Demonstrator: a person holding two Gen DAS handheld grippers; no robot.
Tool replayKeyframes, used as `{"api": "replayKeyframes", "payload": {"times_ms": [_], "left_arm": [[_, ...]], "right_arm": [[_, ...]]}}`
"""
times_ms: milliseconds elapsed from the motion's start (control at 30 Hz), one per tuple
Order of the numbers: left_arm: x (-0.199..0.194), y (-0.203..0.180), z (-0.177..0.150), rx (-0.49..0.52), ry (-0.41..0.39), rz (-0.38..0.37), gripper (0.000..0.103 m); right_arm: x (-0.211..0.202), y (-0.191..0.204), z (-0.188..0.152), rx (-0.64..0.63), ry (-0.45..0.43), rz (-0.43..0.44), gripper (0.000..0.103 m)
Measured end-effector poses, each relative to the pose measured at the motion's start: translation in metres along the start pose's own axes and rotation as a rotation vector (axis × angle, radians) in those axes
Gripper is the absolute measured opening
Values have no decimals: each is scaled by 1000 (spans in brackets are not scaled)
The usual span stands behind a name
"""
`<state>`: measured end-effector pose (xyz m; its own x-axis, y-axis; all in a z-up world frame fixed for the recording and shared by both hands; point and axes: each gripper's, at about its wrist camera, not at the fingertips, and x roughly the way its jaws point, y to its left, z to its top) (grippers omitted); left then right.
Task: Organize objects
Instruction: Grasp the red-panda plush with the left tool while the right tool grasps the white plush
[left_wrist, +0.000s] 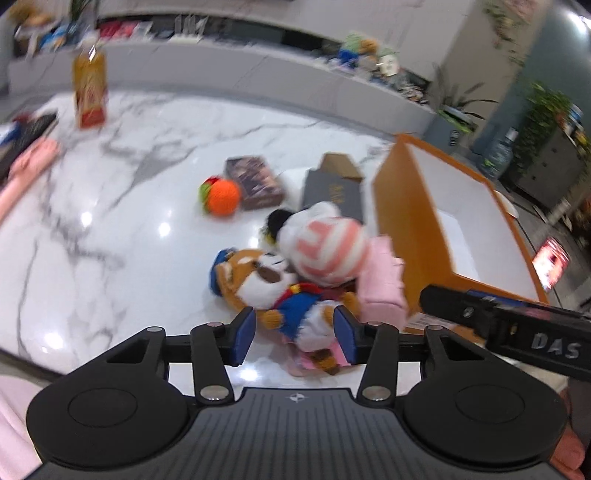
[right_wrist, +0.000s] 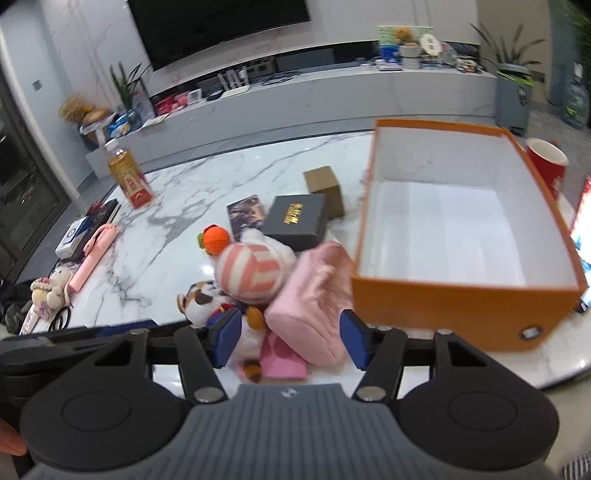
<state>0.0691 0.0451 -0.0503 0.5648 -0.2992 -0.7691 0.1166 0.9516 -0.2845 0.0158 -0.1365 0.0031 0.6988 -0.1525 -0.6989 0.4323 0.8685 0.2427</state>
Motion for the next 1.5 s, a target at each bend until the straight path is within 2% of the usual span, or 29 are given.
{"api": "replayKeyframes", "payload": {"times_ms": [133,333,600,733,867,967,1033,1067,1100,1133,1267,1500], "left_arm": [[20,19,7,-104,59,-21,57],[47,39,11,-265,123,-63,65],[73,46,16,-332,167,-84,76],[79,46,17,-335,175,-93,79],[88,45,17,-342,192,-100,78],[91,43,15,-335,180,-107,72],[88,41,15,-323,165,-99,68],[86,41,16,-314,154,-94,64],[83,40,17,-303,143,-88,60],[80,39,19,-286,135,-86,59],[67,37,26,-231,93,-69,57],[28,27,43,-150,2,-70,57]], "right_arm": [[22,13,20,-31,14,25,62],[65,32,54,-60,57,40,62],[121,48,71,-140,174,0,66],[137,50,72,-177,213,-27,72],[149,49,72,-212,247,-53,73],[152,45,74,-203,261,-44,71],[151,46,75,-212,261,-38,67],[149,46,75,-219,257,-35,65],[146,46,75,-225,243,-31,58],[143,46,76,-229,228,-30,55],[133,43,80,-205,207,-5,53],[92,43,89,-180,70,58,52]]}}
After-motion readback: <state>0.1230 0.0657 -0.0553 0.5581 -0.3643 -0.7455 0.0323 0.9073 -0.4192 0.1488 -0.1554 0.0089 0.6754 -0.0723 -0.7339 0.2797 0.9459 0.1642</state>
